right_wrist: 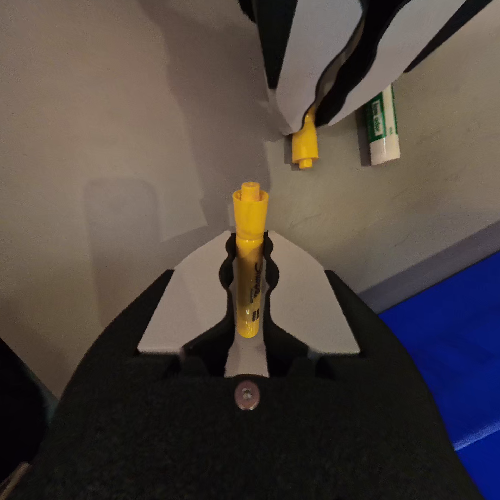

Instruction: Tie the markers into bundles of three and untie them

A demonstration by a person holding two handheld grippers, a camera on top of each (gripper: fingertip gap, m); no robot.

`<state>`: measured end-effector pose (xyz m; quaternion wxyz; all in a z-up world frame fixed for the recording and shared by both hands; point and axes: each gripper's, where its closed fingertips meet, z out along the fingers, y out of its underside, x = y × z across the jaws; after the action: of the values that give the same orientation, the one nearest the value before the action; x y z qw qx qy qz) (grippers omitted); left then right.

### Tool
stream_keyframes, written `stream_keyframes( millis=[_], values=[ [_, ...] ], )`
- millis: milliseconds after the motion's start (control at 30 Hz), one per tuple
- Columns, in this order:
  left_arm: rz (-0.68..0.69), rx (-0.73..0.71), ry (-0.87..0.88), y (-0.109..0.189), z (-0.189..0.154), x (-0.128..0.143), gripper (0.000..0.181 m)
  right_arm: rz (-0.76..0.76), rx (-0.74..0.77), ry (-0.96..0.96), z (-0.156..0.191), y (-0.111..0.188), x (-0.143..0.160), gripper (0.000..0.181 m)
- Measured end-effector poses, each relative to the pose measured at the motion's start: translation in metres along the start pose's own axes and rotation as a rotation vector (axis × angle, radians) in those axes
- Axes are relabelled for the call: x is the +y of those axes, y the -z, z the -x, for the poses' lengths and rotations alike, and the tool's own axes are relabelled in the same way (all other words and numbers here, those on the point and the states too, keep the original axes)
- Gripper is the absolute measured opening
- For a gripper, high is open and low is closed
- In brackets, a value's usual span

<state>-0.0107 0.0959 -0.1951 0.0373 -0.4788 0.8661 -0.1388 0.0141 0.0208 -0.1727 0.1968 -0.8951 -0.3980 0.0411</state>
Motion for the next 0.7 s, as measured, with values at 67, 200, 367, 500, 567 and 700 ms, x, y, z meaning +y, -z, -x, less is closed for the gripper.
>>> stream_keyframes(
  millis=[67, 200, 367, 500, 567, 700],
  values=[
    [0.022, -0.009, 0.044, 0.0, 0.001, 0.002, 0.016, -0.015, 0.002, -0.021, -0.001, -0.001, -0.001, 0.019],
    [-0.099, -0.107, 0.16, 0.019, 0.005, 0.005, 0.016, -0.06, -0.001, -0.041, -0.001, -0.003, -0.005, 0.019],
    [-0.683, -0.175, 0.537, 0.092, 0.006, -0.013, 0.016, -0.14, -0.045, -0.096, 0.006, -0.007, -0.021, 0.019],
    [-1.156, -0.188, 0.72, 0.143, -0.009, -0.018, 0.016, -0.157, -0.106, -0.135, 0.017, -0.009, -0.038, 0.019],
    [-1.309, -0.167, 0.776, 0.155, -0.017, -0.015, 0.016, -0.158, -0.114, -0.155, 0.019, -0.011, -0.047, 0.019],
    [-1.553, -0.158, 0.867, 0.176, -0.025, 0.005, 0.016, -0.161, -0.162, -0.166, 0.025, -0.016, -0.064, 0.02]
  ],
)
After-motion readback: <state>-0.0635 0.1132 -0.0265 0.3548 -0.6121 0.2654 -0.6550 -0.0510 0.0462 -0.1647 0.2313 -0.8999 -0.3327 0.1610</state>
